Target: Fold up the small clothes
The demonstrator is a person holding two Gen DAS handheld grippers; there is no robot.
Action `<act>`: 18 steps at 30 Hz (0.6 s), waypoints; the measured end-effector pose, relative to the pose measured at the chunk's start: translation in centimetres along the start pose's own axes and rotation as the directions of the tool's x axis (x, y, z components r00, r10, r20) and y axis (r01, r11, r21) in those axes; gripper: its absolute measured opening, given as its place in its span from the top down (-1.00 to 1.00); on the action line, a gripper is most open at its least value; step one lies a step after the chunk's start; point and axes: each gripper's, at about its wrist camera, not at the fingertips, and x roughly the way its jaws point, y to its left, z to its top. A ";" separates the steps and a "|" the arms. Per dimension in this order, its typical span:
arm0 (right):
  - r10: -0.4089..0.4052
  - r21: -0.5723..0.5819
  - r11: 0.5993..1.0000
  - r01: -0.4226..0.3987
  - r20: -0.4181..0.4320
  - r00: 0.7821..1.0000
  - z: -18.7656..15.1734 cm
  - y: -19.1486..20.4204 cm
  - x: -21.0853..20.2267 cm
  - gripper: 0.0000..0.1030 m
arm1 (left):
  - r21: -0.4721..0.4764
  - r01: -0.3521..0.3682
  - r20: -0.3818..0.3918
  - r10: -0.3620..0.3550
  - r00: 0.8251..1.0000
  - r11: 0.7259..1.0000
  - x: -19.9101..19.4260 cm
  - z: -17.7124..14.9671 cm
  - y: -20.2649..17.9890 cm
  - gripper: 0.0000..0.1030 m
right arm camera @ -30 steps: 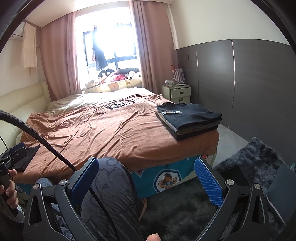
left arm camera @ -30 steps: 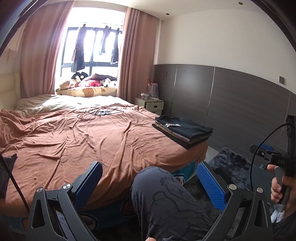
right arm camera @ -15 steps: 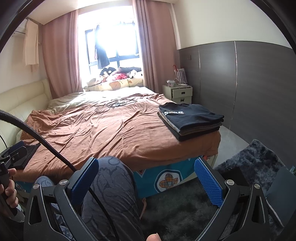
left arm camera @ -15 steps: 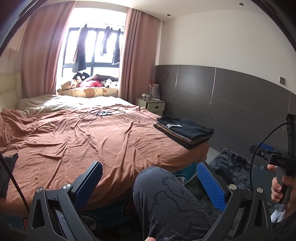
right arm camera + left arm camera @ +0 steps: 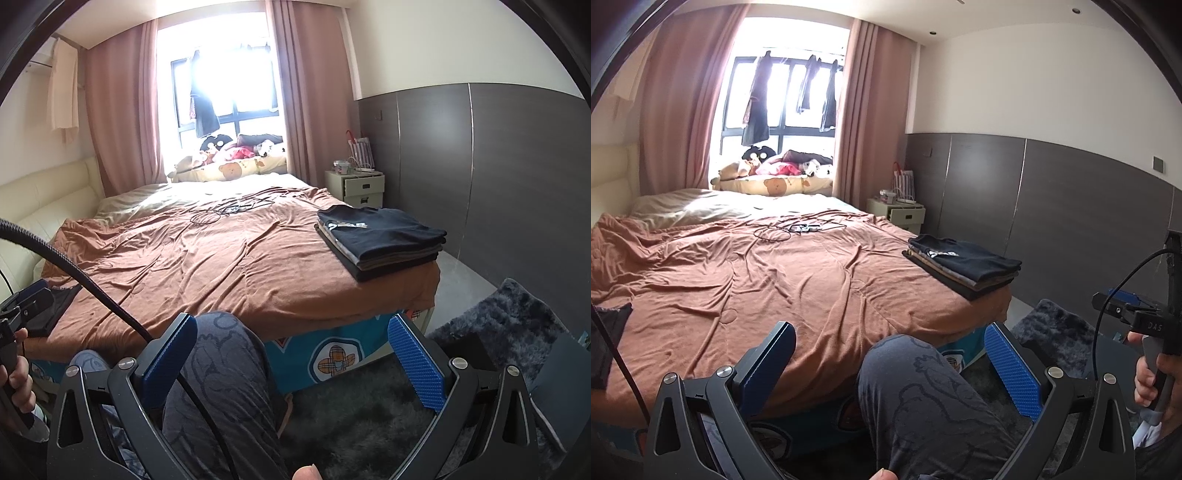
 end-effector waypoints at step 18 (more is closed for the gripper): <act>0.005 -0.009 1.000 -0.005 0.002 1.000 0.0 0.1 0.2 -1.00 | -0.014 -0.014 0.014 0.014 1.000 1.000 -0.3 -0.2 0.1 -0.99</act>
